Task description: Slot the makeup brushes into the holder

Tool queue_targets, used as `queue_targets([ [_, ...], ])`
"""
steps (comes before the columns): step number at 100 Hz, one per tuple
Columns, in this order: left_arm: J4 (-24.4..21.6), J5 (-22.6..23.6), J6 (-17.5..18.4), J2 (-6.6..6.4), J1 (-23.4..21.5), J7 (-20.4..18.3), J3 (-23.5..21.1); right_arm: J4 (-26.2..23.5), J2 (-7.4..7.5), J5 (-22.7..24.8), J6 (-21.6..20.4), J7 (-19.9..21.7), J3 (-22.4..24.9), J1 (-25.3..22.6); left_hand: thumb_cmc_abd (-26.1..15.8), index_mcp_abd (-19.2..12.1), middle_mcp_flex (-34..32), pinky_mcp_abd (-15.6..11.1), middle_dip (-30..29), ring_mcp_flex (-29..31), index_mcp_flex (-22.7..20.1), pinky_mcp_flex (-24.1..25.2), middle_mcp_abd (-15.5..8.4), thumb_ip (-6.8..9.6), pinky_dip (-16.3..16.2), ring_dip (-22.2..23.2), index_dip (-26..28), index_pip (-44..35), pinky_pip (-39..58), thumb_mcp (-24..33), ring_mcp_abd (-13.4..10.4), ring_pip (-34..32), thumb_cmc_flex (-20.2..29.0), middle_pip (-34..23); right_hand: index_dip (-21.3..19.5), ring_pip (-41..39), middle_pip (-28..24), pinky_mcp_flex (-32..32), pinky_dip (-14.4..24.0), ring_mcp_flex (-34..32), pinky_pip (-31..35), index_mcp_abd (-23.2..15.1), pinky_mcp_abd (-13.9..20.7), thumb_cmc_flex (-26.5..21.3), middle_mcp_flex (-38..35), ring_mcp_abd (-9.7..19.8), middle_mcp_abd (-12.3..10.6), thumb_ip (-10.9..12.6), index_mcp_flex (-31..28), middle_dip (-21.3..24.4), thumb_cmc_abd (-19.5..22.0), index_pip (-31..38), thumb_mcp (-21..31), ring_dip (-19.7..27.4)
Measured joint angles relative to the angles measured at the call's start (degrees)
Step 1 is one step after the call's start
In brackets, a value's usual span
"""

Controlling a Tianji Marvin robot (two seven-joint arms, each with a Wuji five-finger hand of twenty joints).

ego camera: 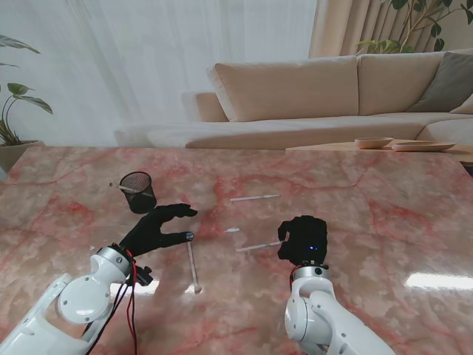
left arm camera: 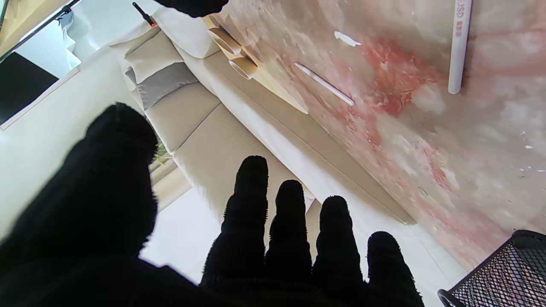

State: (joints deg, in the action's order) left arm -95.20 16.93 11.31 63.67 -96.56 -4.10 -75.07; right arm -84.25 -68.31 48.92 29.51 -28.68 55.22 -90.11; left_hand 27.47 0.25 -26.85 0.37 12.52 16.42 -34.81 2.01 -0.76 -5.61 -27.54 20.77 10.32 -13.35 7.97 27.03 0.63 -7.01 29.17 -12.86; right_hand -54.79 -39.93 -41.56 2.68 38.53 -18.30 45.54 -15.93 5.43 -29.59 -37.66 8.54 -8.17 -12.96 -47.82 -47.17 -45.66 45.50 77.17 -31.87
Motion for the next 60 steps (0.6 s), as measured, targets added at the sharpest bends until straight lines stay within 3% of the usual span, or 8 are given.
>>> queue_targets([
  [21,0.2,0.7,-2.0,-0.74,2.7,-2.5,2.9,-1.6,0.75,2.0,-1.3,0.4,0.5,-0.1,1.0,0.1,-1.4,0.0,0.0,0.0,-0.6,0.5,0.3,0.14,-1.4,0.6,0.0,0.6,0.0,5.4,0.0,0.0,0.0,0.0,0.0,0.0,0.0,0.2,0.0,0.0,0.0,0.0,0.0,0.0,-0.2,0.0,0.0,0.0,0.0,-0.1,0.0,0.0,0.0,0.0],
  [47,2.1,0.5,-3.2,-0.86,7.1,-3.4,7.4,-3.2,0.98,2.8,-2.7,0.3,1.1,-0.6,2.4,0.1,-4.2,0.1,0.0,0.3,-2.1,0.5,0.4,0.15,-2.1,0.9,0.0,0.7,0.6,7.8,0.0,0.0,0.0,-0.5,0.0,0.0,0.0,0.4,0.0,-0.5,0.0,0.0,0.0,0.0,-0.8,0.0,0.0,0.0,0.0,-0.9,0.0,0.2,0.1,0.0],
  [49,2.3,0.5,-3.4,-0.86,7.4,-3.5,7.7,-3.3,1.00,2.9,-2.7,0.3,1.1,-0.6,2.8,0.1,-4.2,0.2,0.0,0.3,-2.1,0.5,0.4,-0.44,-2.2,1.1,0.0,0.7,1.2,8.5,0.1,0.0,0.0,-0.5,0.0,0.0,0.0,0.4,0.0,-0.5,0.0,0.0,0.0,0.0,-0.8,0.0,0.0,0.0,0.0,-0.9,0.0,0.2,0.1,0.0],
  [60,3.6,0.4,-4.0,-0.86,9.5,-4.1,10.1,-3.8,1.14,3.4,-3.1,0.3,1.2,-0.7,4.0,0.1,-4.5,0.8,0.0,0.8,-2.1,0.5,0.4,-0.53,-2.7,1.4,0.0,0.7,2.7,11.8,1.7,0.0,0.0,-0.5,0.0,0.0,0.1,0.4,0.0,-0.5,0.0,0.0,0.0,0.0,-0.9,0.0,0.0,0.0,-0.1,-1.2,0.0,0.2,0.1,0.0],
])
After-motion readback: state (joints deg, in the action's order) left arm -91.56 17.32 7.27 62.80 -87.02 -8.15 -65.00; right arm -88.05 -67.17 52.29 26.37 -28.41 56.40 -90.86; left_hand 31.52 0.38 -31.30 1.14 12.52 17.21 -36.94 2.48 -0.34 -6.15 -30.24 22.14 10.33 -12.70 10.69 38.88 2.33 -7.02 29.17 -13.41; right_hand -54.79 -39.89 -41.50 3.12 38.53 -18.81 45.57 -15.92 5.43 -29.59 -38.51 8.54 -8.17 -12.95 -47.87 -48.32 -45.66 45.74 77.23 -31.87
